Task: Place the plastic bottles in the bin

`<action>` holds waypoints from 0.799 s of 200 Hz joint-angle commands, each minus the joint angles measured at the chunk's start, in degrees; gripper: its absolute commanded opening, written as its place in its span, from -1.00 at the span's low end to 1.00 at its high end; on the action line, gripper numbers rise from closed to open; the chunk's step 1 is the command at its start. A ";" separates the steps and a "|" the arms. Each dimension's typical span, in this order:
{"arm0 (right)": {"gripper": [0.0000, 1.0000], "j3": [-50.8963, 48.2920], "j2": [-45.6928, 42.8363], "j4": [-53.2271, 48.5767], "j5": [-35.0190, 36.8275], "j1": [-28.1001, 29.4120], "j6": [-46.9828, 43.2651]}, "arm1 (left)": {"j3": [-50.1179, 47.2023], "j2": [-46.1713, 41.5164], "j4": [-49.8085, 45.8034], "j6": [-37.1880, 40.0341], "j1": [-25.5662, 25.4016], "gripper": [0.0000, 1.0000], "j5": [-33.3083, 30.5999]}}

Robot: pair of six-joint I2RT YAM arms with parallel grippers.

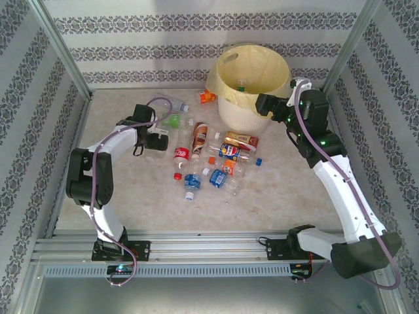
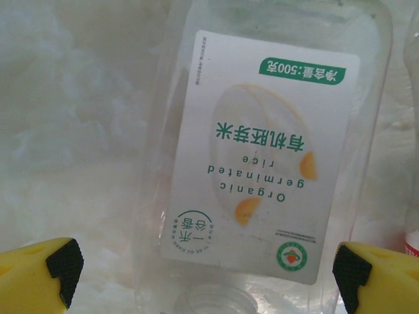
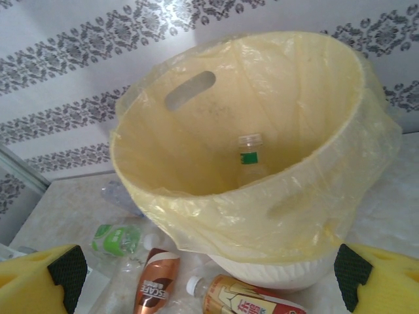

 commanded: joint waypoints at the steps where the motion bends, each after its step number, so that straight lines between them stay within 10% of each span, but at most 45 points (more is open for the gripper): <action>1: 0.96 -1.10 -1.99 0.16 2.07 -0.96 0.58 | 2.45 2.07 -3.17 3.70 -0.20 0.99 1.62; 88: 0.96 -1.41 -2.01 -1.16 2.02 -1.96 1.16 | 2.30 6.19 -2.26 4.97 -0.21 1.00 3.51; 160: 0.96 -2.44 -2.82 1.17 -0.80 -1.97 1.79 | -1.40 2.84 1.90 4.19 -0.20 0.32 1.38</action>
